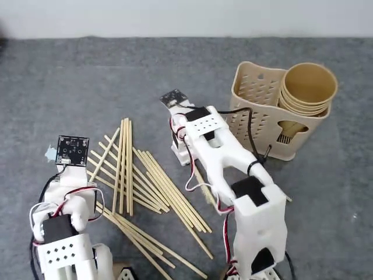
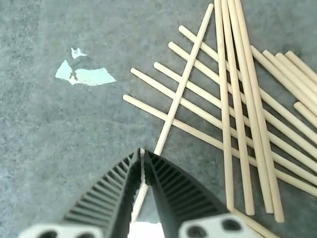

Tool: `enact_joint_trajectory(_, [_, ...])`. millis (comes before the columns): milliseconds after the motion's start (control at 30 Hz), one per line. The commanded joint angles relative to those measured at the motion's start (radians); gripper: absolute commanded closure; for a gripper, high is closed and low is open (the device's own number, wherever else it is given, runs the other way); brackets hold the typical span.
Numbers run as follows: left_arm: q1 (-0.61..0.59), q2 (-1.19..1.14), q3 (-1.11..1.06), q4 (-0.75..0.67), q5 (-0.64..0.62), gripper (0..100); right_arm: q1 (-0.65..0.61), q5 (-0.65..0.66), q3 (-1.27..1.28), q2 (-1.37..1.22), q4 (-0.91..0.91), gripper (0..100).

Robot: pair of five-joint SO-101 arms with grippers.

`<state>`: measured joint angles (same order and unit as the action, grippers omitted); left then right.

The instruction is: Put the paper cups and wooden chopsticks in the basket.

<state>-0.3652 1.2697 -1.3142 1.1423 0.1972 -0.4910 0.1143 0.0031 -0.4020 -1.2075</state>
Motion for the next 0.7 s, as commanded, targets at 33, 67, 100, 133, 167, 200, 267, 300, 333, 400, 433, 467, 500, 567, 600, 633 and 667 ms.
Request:
enact_joint_trajectory(33, [-0.003,0.012,0.007,-0.023,-0.009,99,-0.031,0.000,-0.020,0.220,-0.105,99.1])
enact_joint_trajectory(67, [-0.003,0.012,0.005,-0.023,-0.009,99,-0.036,0.000,-0.020,0.255,-0.127,99.1])
enact_joint_trajectory(100, [-0.003,0.012,0.001,-0.025,-0.009,99,-0.041,0.000,-0.020,0.289,-0.145,99.1])
enact_joint_trajectory(133, [-0.003,0.012,-0.005,-0.026,-0.009,99,-0.042,0.000,-0.020,0.325,-0.163,99.1])
enact_joint_trajectory(167, [-0.003,0.012,-0.007,-0.026,-0.008,99,-0.045,0.000,-0.020,0.360,-0.177,99.1])
enact_joint_trajectory(200, [-0.003,0.012,-0.007,-0.026,-0.008,99,-0.047,0.000,-0.020,0.395,-0.191,99.1])
enact_joint_trajectory(267, [-0.005,0.012,-0.008,-0.026,-0.006,99,-0.047,0.002,-0.020,0.464,-0.208,99.1])
enact_joint_trajectory(300, [-0.005,0.012,-0.008,-0.026,-0.006,99,-0.045,0.002,-0.020,0.498,-0.214,99.1])
enact_joint_trajectory(333, [-0.005,0.012,-0.008,-0.026,-0.006,99,-0.044,0.002,-0.020,0.532,-0.217,99.1])
enact_joint_trajectory(400, [-0.005,0.012,-0.008,-0.026,-0.006,99,-0.044,0.002,-0.021,0.602,-0.213,99.1])
enact_joint_trajectory(433, [-0.005,0.012,-0.008,-0.026,-0.006,99,-0.044,0.002,-0.029,0.636,-0.211,99.1])
enact_joint_trajectory(467, [-0.005,0.012,-0.008,-0.026,-0.006,99,-0.042,0.002,-0.044,0.662,-0.211,99.1])
enact_joint_trajectory(500, [-0.005,0.012,-0.008,-0.026,-0.006,99,-0.042,0.002,-0.061,0.690,-0.209,99.1])
enact_joint_trajectory(567, [-0.005,0.012,-0.008,-0.026,-0.006,99,-0.041,0.002,-0.115,0.731,-0.209,99.1])
enact_joint_trajectory(600, [-0.005,0.012,-0.008,-0.026,-0.006,99,-0.036,0.002,-0.150,0.748,-0.209,99.1])
enact_joint_trajectory(633, [-0.005,0.012,-0.010,-0.026,-0.006,99,-0.027,0.000,-0.186,0.762,-0.208,99.1])
enact_joint_trajectory(667, [-0.005,0.012,-0.010,-0.026,-0.006,99,-0.018,0.000,-0.227,0.771,-0.208,99.1])
